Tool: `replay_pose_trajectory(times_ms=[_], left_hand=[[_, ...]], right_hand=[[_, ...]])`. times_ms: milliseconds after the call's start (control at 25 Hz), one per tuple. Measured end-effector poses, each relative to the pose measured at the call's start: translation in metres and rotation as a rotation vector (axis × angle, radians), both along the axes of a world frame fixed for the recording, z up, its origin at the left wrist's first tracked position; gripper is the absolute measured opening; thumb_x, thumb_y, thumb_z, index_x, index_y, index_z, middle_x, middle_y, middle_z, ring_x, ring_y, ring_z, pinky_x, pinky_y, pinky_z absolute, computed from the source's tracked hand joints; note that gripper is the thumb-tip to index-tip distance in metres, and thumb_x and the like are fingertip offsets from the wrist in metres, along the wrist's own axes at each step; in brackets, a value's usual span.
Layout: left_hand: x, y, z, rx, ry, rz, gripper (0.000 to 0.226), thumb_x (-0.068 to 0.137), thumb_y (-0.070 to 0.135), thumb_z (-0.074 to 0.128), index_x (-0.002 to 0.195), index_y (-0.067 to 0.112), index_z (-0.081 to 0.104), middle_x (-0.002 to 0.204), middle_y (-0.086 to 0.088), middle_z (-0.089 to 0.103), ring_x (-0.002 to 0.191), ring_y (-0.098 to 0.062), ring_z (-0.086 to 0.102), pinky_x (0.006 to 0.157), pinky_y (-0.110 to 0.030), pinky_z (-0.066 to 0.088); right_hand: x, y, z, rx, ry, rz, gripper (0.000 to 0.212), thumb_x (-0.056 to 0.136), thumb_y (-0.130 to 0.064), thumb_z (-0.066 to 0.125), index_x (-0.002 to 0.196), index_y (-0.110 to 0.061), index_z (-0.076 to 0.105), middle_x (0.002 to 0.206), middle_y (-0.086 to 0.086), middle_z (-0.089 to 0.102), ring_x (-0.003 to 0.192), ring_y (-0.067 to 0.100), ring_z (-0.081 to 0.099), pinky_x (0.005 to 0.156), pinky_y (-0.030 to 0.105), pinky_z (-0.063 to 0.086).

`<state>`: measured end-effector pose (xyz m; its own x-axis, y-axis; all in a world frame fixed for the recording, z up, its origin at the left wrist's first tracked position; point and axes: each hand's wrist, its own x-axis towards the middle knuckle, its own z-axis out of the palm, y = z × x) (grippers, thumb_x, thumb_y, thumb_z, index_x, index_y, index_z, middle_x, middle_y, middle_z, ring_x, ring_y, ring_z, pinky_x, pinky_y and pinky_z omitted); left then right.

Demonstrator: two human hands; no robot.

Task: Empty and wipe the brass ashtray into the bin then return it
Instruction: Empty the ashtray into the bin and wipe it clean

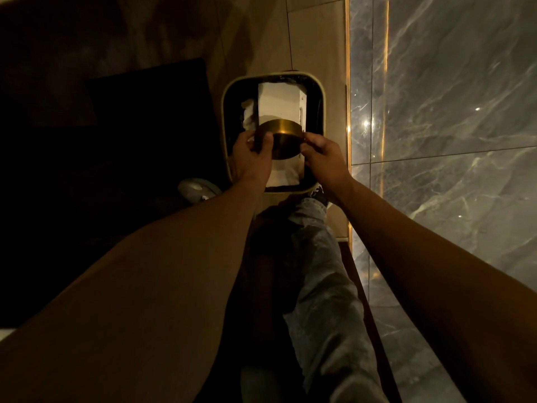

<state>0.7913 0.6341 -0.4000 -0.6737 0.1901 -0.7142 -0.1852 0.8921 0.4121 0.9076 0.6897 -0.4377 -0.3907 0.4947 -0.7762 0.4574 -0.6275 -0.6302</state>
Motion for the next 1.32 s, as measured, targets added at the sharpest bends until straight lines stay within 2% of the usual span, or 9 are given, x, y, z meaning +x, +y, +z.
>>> replay_pose_trajectory(times_ms=[120,280,440,600,680,800,880,1160,1320], left_hand=[[0.002,-0.003,-0.007,0.023,-0.009,-0.031,0.04,0.094,0.02,0.059,0.134,0.016,0.052,0.131,-0.011,0.062,0.119,-0.024,0.061,0.096,-0.027,0.047],[0.003,-0.01,-0.017,-0.004,0.012,-0.171,0.061,0.084,0.013,0.066,0.141,0.021,0.045,0.141,-0.007,0.046,0.124,-0.028,0.055,0.103,-0.045,0.049],[0.002,-0.014,-0.018,-0.041,0.026,-0.299,0.082,0.078,0.008,0.07,0.148,0.027,0.034,0.144,-0.008,0.038,0.133,-0.028,0.044,0.107,-0.042,0.045],[0.0,-0.016,-0.019,-0.033,0.044,-0.416,0.091,0.076,0.009,0.075,0.15,0.033,0.029,0.146,-0.01,0.032,0.134,-0.027,0.041,0.105,-0.032,0.041],[-0.001,-0.018,-0.021,-0.014,0.041,-0.479,0.095,0.073,0.012,0.079,0.151,0.033,0.028,0.145,-0.011,0.03,0.133,-0.028,0.041,0.103,-0.03,0.04],[-0.004,-0.019,-0.026,-0.055,0.057,-0.603,0.108,0.068,0.02,0.085,0.153,0.032,0.019,0.146,-0.014,0.024,0.136,-0.031,0.036,0.109,-0.042,0.041],[-0.004,-0.018,-0.028,-0.087,0.097,-0.663,0.113,0.066,0.022,0.086,0.154,0.032,0.015,0.148,-0.016,0.02,0.137,-0.033,0.031,0.11,-0.045,0.039],[-0.008,-0.014,-0.025,-0.156,0.23,-0.864,0.107,0.07,0.024,0.084,0.153,0.025,0.016,0.156,-0.011,0.016,0.138,-0.037,0.026,0.101,-0.044,0.042],[-0.011,-0.011,-0.025,-0.1,0.225,-0.884,0.107,0.07,0.028,0.083,0.153,0.019,0.017,0.16,-0.006,0.017,0.139,-0.036,0.027,0.105,-0.045,0.04]], right_hand=[[-0.001,0.002,-0.002,0.03,-0.012,0.034,0.031,0.096,-0.004,0.045,0.121,-0.006,0.062,0.112,0.012,0.065,0.101,0.014,0.059,0.082,0.022,0.046],[-0.004,0.003,-0.005,0.007,-0.034,0.021,0.034,0.093,-0.005,0.048,0.125,-0.009,0.059,0.116,0.012,0.065,0.108,0.019,0.061,0.09,0.028,0.048],[-0.005,0.001,-0.005,0.014,-0.041,0.014,0.038,0.093,-0.005,0.05,0.129,-0.017,0.051,0.123,0.013,0.062,0.111,0.023,0.06,0.081,0.026,0.048],[-0.006,0.0,-0.007,0.009,-0.03,0.023,0.041,0.093,-0.005,0.049,0.131,-0.019,0.052,0.124,0.013,0.062,0.113,0.025,0.06,0.091,0.035,0.051],[-0.006,0.001,-0.007,0.011,-0.025,0.017,0.041,0.092,-0.004,0.048,0.13,-0.02,0.054,0.117,0.008,0.063,0.111,0.025,0.06,0.092,0.036,0.052],[-0.005,0.002,-0.006,-0.002,-0.006,0.017,0.037,0.093,-0.002,0.046,0.124,-0.02,0.056,0.095,-0.003,0.061,0.095,0.016,0.059,0.084,0.029,0.05],[-0.008,0.001,-0.008,0.002,-0.02,0.033,0.038,0.093,-0.001,0.045,0.127,-0.014,0.056,0.088,-0.002,0.06,0.086,0.016,0.058,0.081,0.032,0.05],[-0.012,0.005,-0.004,-0.015,-0.108,0.074,0.046,0.093,-0.005,0.047,0.138,-0.013,0.05,0.107,0.016,0.066,0.087,0.026,0.063,0.089,0.047,0.054],[-0.011,0.01,-0.001,0.031,-0.123,0.13,0.046,0.092,-0.008,0.05,0.137,-0.016,0.05,0.117,0.016,0.066,0.106,0.028,0.064,0.099,0.049,0.051]])
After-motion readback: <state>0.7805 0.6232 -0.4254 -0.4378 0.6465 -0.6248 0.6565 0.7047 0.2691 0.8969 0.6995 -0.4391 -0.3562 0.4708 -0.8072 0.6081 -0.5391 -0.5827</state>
